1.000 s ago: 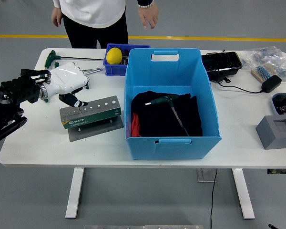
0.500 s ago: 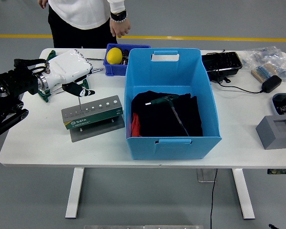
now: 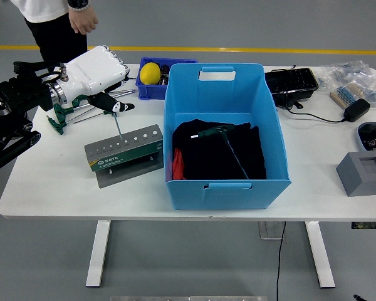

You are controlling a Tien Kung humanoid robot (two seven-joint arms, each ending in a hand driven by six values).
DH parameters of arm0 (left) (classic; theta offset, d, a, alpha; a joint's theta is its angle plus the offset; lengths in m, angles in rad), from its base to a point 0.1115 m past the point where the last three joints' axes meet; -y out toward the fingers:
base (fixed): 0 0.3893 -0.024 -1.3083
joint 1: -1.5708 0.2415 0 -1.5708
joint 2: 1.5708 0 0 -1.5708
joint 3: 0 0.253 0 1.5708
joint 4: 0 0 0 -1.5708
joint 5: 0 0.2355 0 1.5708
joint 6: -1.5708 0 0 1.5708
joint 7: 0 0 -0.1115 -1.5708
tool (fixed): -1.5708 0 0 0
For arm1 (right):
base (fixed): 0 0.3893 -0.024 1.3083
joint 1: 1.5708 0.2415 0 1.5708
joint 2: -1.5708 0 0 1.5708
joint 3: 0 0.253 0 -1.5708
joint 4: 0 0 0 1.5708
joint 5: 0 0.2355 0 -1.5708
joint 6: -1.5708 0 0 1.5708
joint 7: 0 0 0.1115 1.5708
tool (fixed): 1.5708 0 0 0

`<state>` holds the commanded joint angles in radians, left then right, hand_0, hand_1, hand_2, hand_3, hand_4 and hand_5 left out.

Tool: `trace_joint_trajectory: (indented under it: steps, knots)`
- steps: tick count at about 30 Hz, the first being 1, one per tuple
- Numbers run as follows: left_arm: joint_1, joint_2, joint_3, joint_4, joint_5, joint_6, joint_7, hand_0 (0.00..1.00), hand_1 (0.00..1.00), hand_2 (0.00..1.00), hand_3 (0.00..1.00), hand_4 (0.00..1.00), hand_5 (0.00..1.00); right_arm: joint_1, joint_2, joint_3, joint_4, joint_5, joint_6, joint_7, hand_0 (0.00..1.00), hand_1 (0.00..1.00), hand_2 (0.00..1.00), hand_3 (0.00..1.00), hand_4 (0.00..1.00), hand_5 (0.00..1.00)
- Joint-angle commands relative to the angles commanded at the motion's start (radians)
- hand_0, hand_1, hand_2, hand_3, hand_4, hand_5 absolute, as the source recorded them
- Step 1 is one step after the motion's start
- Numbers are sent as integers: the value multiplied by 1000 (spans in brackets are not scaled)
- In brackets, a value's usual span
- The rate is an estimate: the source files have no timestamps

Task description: Lift tool from toolbox,place it in box,lift tool from toolbox,place it in box

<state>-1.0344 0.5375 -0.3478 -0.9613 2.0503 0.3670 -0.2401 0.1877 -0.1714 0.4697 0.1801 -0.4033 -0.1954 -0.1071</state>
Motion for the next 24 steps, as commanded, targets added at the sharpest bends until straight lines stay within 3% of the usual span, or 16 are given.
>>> trace_joint_trajectory:
  steps: [7,11,18,24]
  knots:
    - [-30,-5,-22,-34,2,-7,5,153,2,25,26,787,573,-1,-1,4,0,-7,0,-2,619,595,676,571,833,695]
    - [-44,-33,-53,-53,-2,-7,9,153,2,24,26,781,568,-1,-1,6,0,-11,0,-2,620,595,675,571,833,695]
    - [-55,-137,-112,-58,-20,-4,16,153,2,24,25,779,567,1,-1,7,0,-15,0,-3,619,595,674,572,834,695]
    - [-52,-239,-74,-15,-51,-4,37,153,2,25,27,778,565,5,-4,9,2,-19,-1,-4,620,595,676,572,834,695]
